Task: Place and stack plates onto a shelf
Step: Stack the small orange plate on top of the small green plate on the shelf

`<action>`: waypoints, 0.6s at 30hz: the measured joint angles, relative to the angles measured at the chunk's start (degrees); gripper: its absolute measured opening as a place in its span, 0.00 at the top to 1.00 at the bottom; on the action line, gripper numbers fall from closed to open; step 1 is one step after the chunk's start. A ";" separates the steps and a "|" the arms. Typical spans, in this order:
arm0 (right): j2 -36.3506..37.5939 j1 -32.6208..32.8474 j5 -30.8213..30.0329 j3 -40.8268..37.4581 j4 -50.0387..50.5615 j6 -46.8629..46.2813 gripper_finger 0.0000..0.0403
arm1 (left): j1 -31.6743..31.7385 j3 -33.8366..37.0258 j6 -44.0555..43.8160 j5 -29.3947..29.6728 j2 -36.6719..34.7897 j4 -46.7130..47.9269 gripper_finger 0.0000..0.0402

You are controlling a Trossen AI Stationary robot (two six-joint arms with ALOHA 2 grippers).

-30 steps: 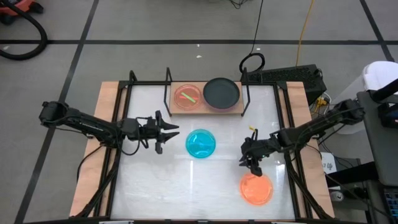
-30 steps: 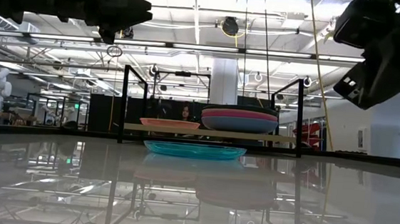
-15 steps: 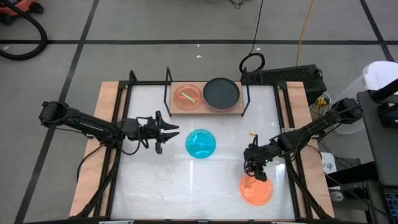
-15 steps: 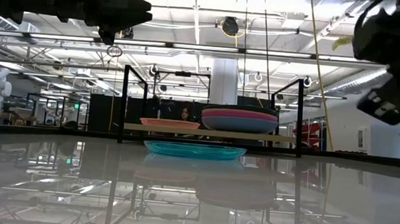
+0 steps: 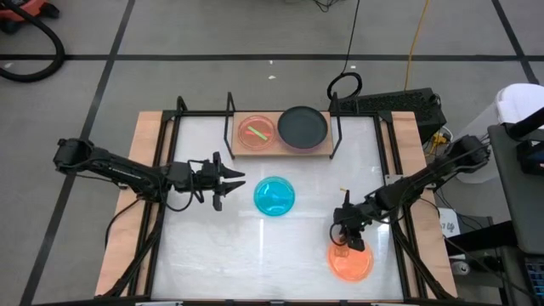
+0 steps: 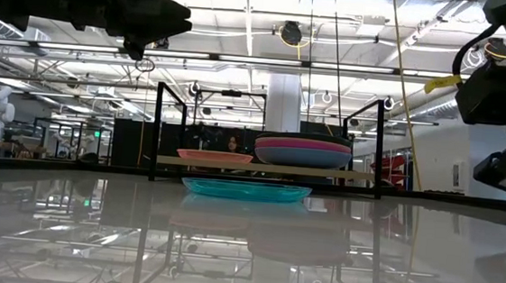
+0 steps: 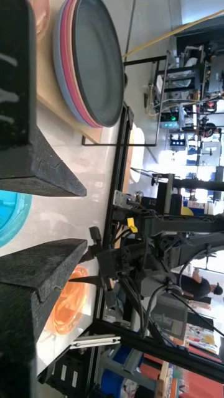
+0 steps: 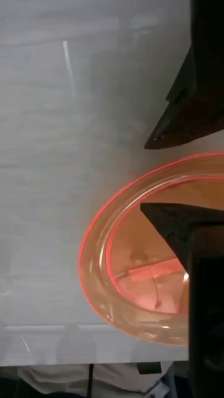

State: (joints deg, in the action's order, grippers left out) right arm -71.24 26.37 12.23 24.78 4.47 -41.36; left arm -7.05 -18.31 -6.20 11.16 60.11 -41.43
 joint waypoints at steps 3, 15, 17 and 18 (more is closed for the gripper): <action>-0.58 0.00 -0.01 0.06 -0.23 0.31 0.63 | 0.00 0.00 -0.08 0.00 0.01 0.17 0.68; -0.81 0.00 -0.15 0.09 0.38 4.08 0.82 | -0.02 0.00 -0.37 0.00 0.01 0.87 0.68; -0.81 0.00 -0.15 0.06 0.49 4.80 0.88 | 0.00 0.00 -0.35 0.00 0.01 0.92 0.68; -0.81 0.00 -0.13 0.04 0.49 4.78 0.90 | 0.00 0.00 -0.35 0.00 0.01 0.92 0.68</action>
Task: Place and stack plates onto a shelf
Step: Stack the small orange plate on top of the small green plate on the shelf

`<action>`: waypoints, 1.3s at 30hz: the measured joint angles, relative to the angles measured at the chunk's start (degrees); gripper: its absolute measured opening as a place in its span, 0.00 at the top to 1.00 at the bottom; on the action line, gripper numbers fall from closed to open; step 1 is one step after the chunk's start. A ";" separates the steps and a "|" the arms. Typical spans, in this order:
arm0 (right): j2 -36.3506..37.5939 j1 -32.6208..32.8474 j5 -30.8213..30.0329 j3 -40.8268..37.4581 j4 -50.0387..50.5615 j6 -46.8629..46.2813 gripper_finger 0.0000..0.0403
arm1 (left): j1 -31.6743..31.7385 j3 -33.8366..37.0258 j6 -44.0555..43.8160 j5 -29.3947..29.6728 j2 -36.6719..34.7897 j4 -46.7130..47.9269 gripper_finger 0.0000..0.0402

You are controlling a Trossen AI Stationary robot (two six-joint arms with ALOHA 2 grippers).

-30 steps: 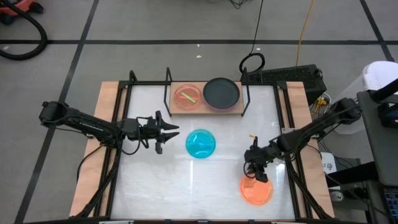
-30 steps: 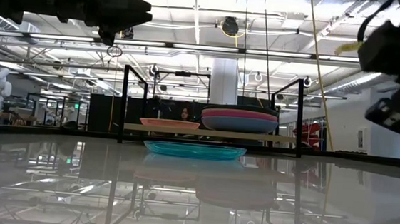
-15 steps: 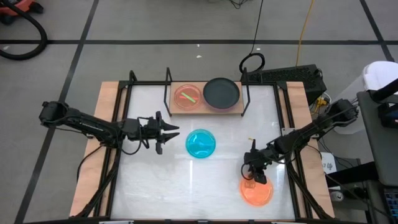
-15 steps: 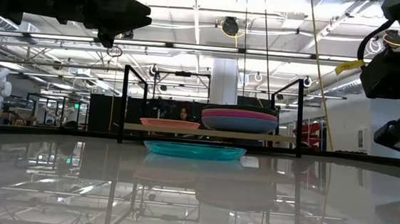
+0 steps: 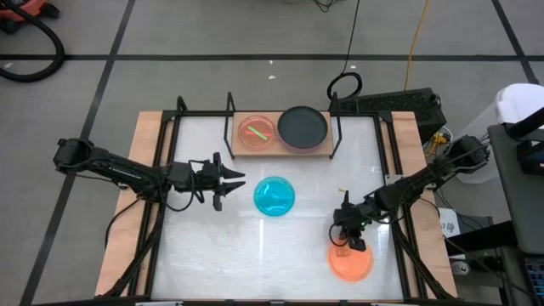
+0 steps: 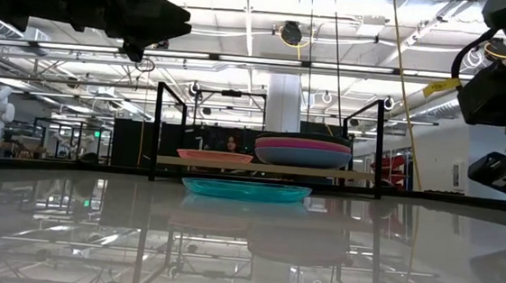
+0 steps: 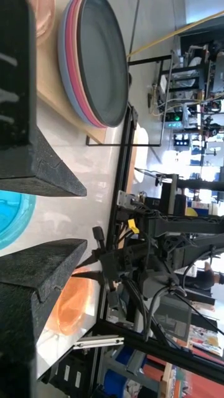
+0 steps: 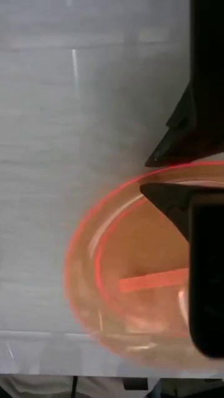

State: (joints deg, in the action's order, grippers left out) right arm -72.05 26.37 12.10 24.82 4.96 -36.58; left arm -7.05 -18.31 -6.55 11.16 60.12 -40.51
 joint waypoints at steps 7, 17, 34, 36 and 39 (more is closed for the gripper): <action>0.00 0.00 0.00 0.00 -0.23 -1.34 0.99 | -0.01 0.00 0.00 0.00 0.00 0.02 0.68; 0.55 -1.00 -9.32 -0.02 -5.58 -3.20 1.00 | -0.01 0.00 0.04 0.00 0.00 0.07 0.68; 0.66 -22.16 -22.77 0.00 -39.15 3.23 1.00 | -0.02 0.00 2.33 0.02 0.00 0.09 0.68; 0.66 -26.30 -23.63 0.00 -41.97 2.98 1.00 | 0.00 0.00 4.68 0.02 0.00 0.09 0.68; 0.66 -32.88 -24.51 0.02 -45.93 2.83 1.00 | 0.00 0.00 6.01 1.67 0.00 0.09 0.68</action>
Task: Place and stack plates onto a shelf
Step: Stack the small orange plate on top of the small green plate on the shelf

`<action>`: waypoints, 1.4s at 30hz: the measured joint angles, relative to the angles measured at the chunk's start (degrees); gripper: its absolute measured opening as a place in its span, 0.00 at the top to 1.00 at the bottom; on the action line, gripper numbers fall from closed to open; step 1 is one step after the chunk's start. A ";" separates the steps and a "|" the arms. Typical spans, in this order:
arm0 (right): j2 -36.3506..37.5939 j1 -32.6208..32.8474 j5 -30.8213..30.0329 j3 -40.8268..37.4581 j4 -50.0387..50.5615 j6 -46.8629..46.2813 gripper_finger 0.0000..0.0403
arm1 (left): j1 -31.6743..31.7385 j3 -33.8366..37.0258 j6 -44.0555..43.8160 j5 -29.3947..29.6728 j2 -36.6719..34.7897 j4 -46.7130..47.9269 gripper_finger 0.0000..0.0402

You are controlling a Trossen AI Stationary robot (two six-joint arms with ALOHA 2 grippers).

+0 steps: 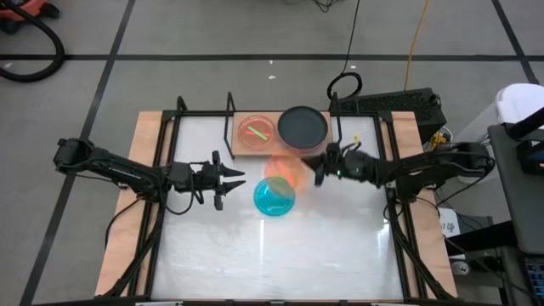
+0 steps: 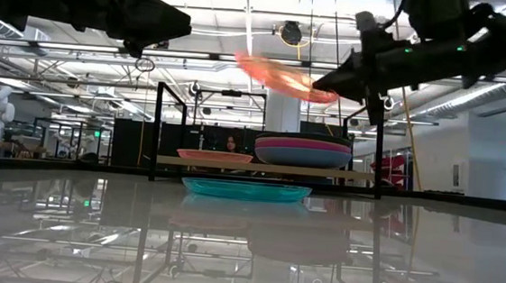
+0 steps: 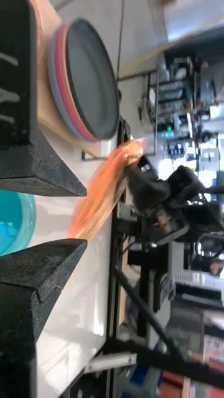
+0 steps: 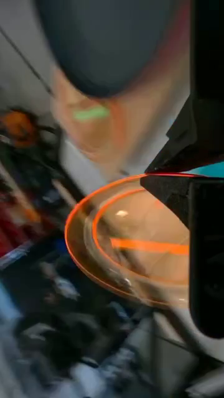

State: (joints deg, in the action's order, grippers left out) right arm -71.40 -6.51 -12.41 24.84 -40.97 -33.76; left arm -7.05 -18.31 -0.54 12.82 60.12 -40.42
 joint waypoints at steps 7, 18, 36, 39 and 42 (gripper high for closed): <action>-1.32 -12.47 0.45 6.63 -0.86 0.18 1.00 | 0.04 0.00 -4.59 2.88 0.00 -0.92 0.68; -20.18 -19.02 8.33 27.76 2.30 4.82 1.00 | 1.40 -0.02 -2.55 3.27 -0.02 -4.49 0.68; -35.20 -24.11 11.04 36.79 5.58 13.68 1.00 | 4.74 -0.02 1.75 3.83 -0.04 -9.51 0.68; -35.41 -24.54 11.04 36.79 5.36 14.71 1.00 | 5.22 -0.02 0.29 3.80 -0.04 -8.55 0.68; -35.36 -24.58 11.11 36.81 5.18 18.41 1.00 | 5.18 -0.02 -0.05 3.82 -0.02 -6.75 0.68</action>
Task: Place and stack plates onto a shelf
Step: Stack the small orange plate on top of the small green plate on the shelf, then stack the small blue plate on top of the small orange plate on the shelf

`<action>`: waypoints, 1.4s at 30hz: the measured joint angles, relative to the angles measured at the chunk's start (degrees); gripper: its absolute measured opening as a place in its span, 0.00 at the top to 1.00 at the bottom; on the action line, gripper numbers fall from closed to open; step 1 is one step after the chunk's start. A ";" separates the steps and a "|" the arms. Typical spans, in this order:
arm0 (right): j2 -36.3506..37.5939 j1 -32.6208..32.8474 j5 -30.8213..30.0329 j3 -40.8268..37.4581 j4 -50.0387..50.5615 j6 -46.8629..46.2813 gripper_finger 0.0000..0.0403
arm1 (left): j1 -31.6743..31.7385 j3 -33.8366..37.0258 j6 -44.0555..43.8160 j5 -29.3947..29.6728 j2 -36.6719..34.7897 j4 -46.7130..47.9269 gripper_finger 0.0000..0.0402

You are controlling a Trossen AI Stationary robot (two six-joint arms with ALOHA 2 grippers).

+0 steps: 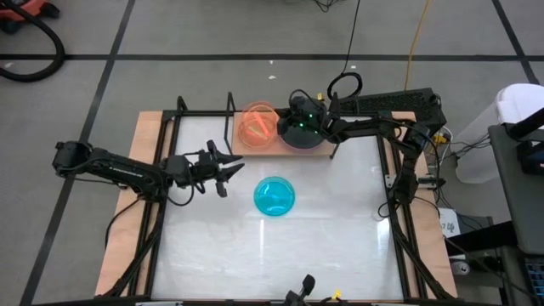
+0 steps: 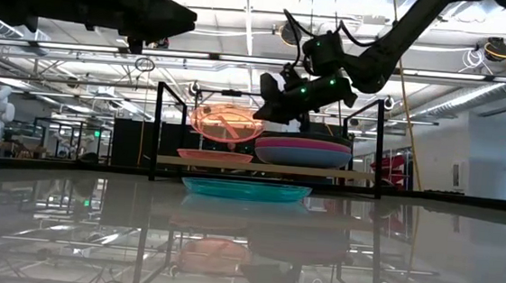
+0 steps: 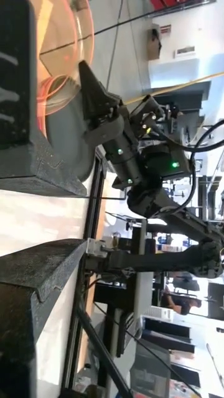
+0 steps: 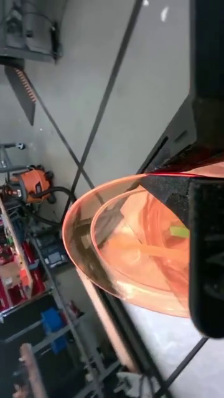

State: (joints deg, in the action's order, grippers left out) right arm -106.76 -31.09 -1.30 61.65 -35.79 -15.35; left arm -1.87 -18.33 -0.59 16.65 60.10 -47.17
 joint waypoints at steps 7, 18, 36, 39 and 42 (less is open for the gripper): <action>0.00 0.02 0.09 0.00 0.02 4.26 0.98 | 1.30 0.00 0.13 0.00 0.00 0.00 0.68; 0.34 0.05 2.00 0.00 0.13 4.30 0.77 | 3.13 0.00 0.31 -0.02 -0.01 0.01 0.68; 30.40 10.89 14.62 -12.74 5.62 22.32 0.70 | -9.21 -18.25 11.40 4.47 7.80 41.96 0.68; 36.93 14.26 10.36 -18.47 3.60 22.28 0.70 | -14.26 -20.61 17.00 5.82 14.27 43.16 0.68; 42.57 17.25 4.74 -24.43 2.12 22.27 0.70 | -20.02 -24.90 18.97 9.49 22.68 46.98 0.68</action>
State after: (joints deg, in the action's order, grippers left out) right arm -64.19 -13.85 3.44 37.22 -33.67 6.92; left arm -21.89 -43.22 18.38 26.14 82.78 -0.19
